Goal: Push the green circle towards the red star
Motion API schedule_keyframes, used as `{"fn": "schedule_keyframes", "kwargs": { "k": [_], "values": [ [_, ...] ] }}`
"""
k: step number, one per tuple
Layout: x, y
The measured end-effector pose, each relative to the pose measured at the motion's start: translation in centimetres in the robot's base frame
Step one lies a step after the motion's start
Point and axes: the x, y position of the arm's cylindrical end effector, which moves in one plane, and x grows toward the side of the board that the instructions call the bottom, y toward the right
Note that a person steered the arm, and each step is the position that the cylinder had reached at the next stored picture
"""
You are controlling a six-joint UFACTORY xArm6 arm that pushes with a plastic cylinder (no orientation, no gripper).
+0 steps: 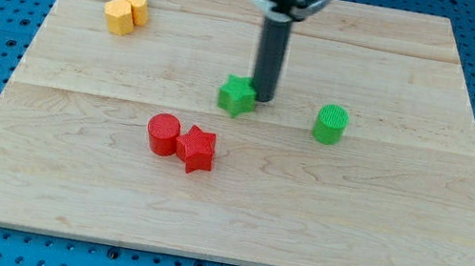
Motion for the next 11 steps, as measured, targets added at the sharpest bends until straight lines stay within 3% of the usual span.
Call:
{"fn": "schedule_keyframes", "kwargs": {
  "k": [2,3,4,5,6,8,10,11],
  "values": [
    [-1.8,-4.2],
    [3.0,-3.5],
    [-0.7,1.9],
    [-3.4,15.1],
    [-0.8,20.1],
    [2.8,-0.4],
    [1.5,7.3],
    [4.8,4.7]
  ]
}}
